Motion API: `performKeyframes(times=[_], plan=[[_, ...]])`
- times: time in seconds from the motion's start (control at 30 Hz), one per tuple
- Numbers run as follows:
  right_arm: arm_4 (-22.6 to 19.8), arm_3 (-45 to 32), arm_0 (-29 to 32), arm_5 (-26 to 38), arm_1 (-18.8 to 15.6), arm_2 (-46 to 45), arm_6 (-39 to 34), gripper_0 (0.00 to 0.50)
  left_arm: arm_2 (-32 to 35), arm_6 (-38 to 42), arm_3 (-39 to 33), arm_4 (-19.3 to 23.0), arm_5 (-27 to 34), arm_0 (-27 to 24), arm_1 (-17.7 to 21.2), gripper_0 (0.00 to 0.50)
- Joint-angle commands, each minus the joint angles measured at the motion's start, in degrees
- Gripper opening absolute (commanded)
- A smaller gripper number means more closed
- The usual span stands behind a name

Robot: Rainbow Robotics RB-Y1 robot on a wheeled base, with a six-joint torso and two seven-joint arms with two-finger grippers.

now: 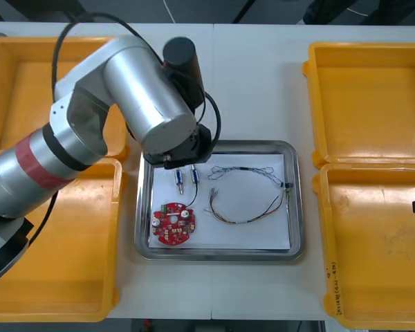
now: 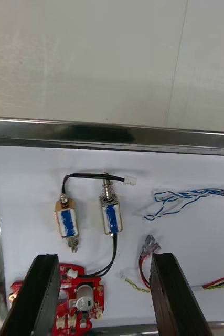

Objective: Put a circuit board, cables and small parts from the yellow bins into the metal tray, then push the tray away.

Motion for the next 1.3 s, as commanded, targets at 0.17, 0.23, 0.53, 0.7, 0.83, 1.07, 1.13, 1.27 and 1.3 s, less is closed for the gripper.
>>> performKeyframes(times=[0.17, 0.23, 0.53, 0.7, 0.83, 1.07, 1.13, 1.27, 1.3], plan=[[-1.4, -3.0, 1.2, 0.2, -1.2, 1.3, -1.4, 0.5, 12.3, 3.3, -7.0, 7.4, 7.9, 0.3, 6.6, 0.5], [-1.8, -4.0, 1.2, 0.2, -2.5, 2.7, -1.4, 0.5, 15.6, 2.8, -8.3, 9.2, 10.7, 0.4, 7.8, 0.5], [-5.8, -9.4, 0.1, 0.2, -7.0, 9.7, -2.1, 0.5, 25.4, -1.6, -16.5, 14.1, 12.1, 6.9, 12.8, 0.5], [-10.9, -9.9, -2.9, 0.2, -9.0, 13.2, -1.8, 0.5, 29.9, -5.3, -20.3, 16.3, 12.1, 12.0, 15.6, 0.5], [-14.1, -10.6, -6.4, 0.2, -9.9, 17.6, -1.5, 0.5, 34.4, -9.0, -21.8, 18.4, 12.1, 16.1, 17.6, 0.5], [-14.3, -10.7, -13.6, 0.2, -10.5, 29.2, -1.2, 0.5, 40.2, -14.6, -22.3, 20.8, 12.1, 19.7, 19.4, 0.5], [-13.8, -10.7, -15.5, 0.2, -10.5, 32.4, -1.2, 0.5, 41.5, -15.7, -22.3, 21.1, 12.1, 20.4, 19.6, 0.5], [-12.2, -10.7, -20.4, 0.2, -10.6, 40.9, -0.8, 0.5, 43.7, -17.0, -22.4, 22.0, 12.1, 22.6, 20.4, 0.5], [-11.8, -10.7, -21.1, 0.2, -10.6, 42.2, -0.7, 0.5, 43.9, -17.3, -22.4, 22.1, 12.1, 22.8, 20.5, 0.5]])
